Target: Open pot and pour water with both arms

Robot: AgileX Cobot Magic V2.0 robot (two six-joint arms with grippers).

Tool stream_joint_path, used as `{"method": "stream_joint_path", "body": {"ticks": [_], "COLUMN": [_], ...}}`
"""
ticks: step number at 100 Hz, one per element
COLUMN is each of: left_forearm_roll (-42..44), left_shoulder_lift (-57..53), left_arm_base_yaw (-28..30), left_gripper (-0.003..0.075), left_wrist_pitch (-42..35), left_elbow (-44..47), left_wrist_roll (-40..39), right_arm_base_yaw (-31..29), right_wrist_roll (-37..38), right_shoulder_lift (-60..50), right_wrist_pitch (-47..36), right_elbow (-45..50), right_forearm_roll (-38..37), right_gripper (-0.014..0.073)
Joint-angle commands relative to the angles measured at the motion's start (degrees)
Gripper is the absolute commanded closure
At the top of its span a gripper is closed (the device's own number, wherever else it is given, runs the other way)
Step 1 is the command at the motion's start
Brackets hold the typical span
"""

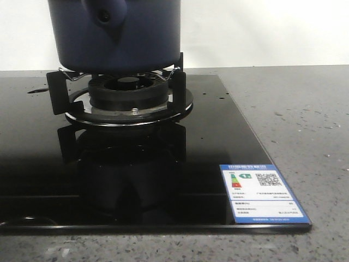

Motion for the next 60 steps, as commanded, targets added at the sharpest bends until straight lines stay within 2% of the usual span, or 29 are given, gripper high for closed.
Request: {"method": "stream_joint_path", "body": {"ticks": [1, 21, 31, 47, 52, 60], "left_forearm_roll": [-1.46, -1.87, -3.75, -4.97, -5.1, -5.1], "left_shoulder_lift": [-1.35, -1.35, -1.35, -1.35, -1.35, -1.35], "left_arm_base_yaw": [0.1, 0.1, 0.1, -0.38, -1.4, -4.06], "left_gripper": [0.0352, 0.0352, 0.0352, 0.0352, 0.0352, 0.0352], "left_wrist_pitch": [-4.52, -4.52, -4.52, -3.23, -3.23, -3.51], "left_elbow": [-1.87, -1.87, -1.87, -1.97, -2.39, -3.09], "left_wrist_roll": [-0.44, -0.44, -0.44, -0.34, -0.34, -0.34], "right_arm_base_yaw": [0.02, 0.02, 0.02, -1.44, -2.67, -6.21], "right_wrist_roll": [-0.2, -0.2, -0.2, -0.2, -0.2, -0.2], "right_shoulder_lift": [-3.34, -3.34, -4.11, -7.52, -8.76, -10.3], "right_wrist_pitch": [-4.98, -4.76, -0.9, 13.95, 20.25, 35.4], "right_elbow": [-1.55, -1.55, -1.89, -5.15, -6.71, -10.66], "right_forearm_roll": [-0.85, -0.85, -0.85, 0.02, 1.13, 3.48], "right_gripper": [0.0636, 0.0636, 0.0636, 0.0636, 0.0636, 0.0636]}}
